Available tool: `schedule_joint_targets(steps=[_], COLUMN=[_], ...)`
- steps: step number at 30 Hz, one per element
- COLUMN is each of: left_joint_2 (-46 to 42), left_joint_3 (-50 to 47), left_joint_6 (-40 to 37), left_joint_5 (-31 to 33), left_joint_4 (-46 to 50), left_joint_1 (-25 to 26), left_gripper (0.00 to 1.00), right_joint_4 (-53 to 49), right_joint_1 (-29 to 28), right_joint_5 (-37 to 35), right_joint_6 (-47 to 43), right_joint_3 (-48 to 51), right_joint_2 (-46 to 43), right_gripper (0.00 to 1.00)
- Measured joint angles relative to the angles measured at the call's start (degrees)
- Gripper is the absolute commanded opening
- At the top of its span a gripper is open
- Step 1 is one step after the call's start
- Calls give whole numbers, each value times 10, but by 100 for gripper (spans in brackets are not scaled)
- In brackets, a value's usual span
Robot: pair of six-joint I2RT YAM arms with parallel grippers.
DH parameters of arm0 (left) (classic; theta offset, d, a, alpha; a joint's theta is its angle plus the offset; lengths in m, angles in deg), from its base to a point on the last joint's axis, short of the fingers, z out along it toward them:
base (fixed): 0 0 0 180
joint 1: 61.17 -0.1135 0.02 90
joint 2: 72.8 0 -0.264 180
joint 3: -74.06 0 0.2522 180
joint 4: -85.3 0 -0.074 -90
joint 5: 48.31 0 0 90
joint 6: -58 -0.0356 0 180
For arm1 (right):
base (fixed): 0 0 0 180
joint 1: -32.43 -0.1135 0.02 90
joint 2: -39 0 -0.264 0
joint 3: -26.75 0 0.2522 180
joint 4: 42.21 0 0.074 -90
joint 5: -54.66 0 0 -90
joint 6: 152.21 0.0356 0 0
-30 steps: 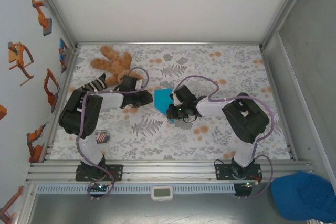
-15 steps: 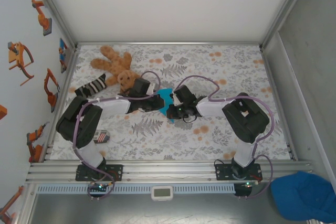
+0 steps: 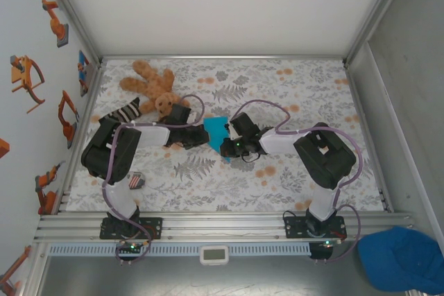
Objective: Fold a paper plane with a square sheet of paper (pick it up from the middle)
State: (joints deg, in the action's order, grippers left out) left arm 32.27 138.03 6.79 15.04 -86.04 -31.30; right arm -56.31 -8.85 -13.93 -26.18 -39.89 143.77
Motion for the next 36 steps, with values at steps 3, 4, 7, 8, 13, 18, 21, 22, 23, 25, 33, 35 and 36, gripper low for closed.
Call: schedule_joint_targets(steps=[3,4,7,8,13,18,21,22,23,25,33,35,36], left_joint_2=[11,15,21,22,24,28,28,29,29,29,30,30,29], left_joint_3=[13,18,33,35,43,53,56,56,57,57,62,64,66], left_joint_6=[-3,-5,-14,-16,-17,-17,-17,-17,-17,-17,-17,-16,-15], left_joint_5=[-12,-13,-9,-5,1,1,3,3,3,3,3,4,5], left_joint_4=[5,7,20,23,37,54,58,59,60,61,70,73,76], left_joint_1=[0,2,14,17,17,17,17,17,17,17,17,18,18], left_gripper=[0,0,0,0,0,0,0,0,0,0,0,0,2], right_joint_4=[-3,-6,-28,-38,-54,-33,-31,-23,-18,-5,33,28,18], right_joint_1=[0,0,0,0,0,0,0,0,0,0,0,0,0], right_joint_5=[1,2,2,2,4,15,16,17,17,18,23,19,15], right_joint_6=[2,2,3,4,7,17,19,19,19,19,17,17,19], right_joint_3=[0,-1,-7,-11,-52,-79,-70,-63,-56,-29,120,151,160], right_joint_2=[-1,-2,-7,-7,-1,35,45,43,39,22,-90,-122,-138], right_gripper=[0,0,0,0,0,0,0,0,0,0,0,0,0])
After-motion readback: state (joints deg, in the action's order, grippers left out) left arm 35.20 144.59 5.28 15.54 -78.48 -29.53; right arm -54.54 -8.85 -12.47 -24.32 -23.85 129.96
